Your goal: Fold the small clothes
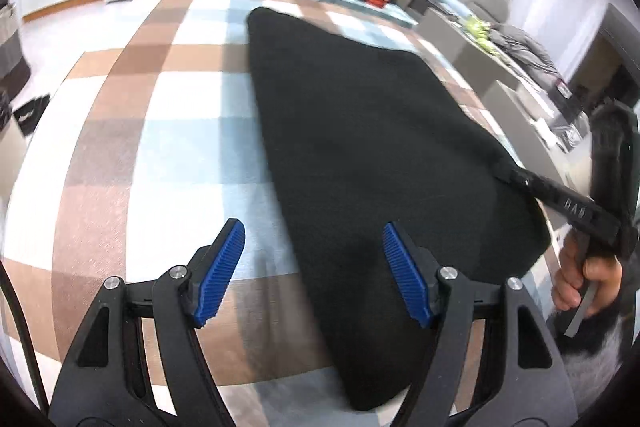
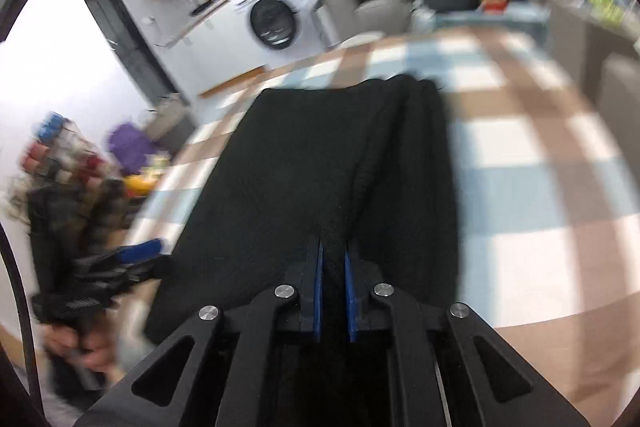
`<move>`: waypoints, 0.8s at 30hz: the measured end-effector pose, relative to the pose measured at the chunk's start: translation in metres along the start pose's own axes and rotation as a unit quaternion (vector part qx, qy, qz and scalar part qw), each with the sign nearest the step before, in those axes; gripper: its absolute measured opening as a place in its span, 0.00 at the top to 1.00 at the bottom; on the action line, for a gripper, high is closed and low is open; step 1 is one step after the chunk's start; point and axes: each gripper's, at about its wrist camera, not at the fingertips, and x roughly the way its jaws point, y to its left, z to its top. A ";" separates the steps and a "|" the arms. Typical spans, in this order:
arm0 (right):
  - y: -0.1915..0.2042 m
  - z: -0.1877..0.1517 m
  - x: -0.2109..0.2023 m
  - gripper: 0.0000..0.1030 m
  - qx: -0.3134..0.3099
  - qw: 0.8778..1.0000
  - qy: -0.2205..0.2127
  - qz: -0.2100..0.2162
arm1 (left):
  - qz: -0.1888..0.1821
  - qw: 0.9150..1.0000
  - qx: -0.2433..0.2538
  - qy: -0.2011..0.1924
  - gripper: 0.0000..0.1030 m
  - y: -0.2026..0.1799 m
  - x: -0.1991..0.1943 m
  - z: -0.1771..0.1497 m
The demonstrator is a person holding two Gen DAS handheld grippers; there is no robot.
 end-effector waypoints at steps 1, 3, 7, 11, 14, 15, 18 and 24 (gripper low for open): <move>-0.001 -0.001 0.005 0.91 -0.007 1.000 0.015 -0.024 | 0.001 1.000 -0.006 0.004 0.33 0.005 0.003 0.000; -0.011 -0.004 0.012 0.88 0.022 0.999 0.037 -0.023 | 0.002 1.000 -0.011 0.013 0.33 0.003 0.011 0.002; -0.022 -0.010 -0.011 0.63 0.043 0.999 0.020 -0.003 | -0.002 1.000 -0.010 0.023 0.33 0.002 0.017 0.000; -0.034 -0.022 -0.020 0.55 0.061 0.997 0.038 0.025 | -0.020 0.999 -0.004 0.029 0.44 -0.009 0.024 -0.003; -0.027 -0.031 -0.011 0.56 0.047 0.997 0.057 0.021 | -0.024 0.999 0.008 0.028 0.70 -0.014 0.028 -0.003; -0.024 -0.031 -0.008 0.56 0.040 0.997 0.059 0.019 | -0.019 0.999 0.011 0.026 0.73 -0.015 0.029 -0.002; -0.022 -0.031 0.000 0.63 0.037 0.997 0.066 0.024 | -0.010 1.000 0.012 0.024 0.80 -0.014 0.031 0.002; -0.009 -0.027 0.011 0.68 0.026 0.997 0.068 0.026 | 0.004 1.000 0.004 0.011 0.81 -0.002 0.035 0.013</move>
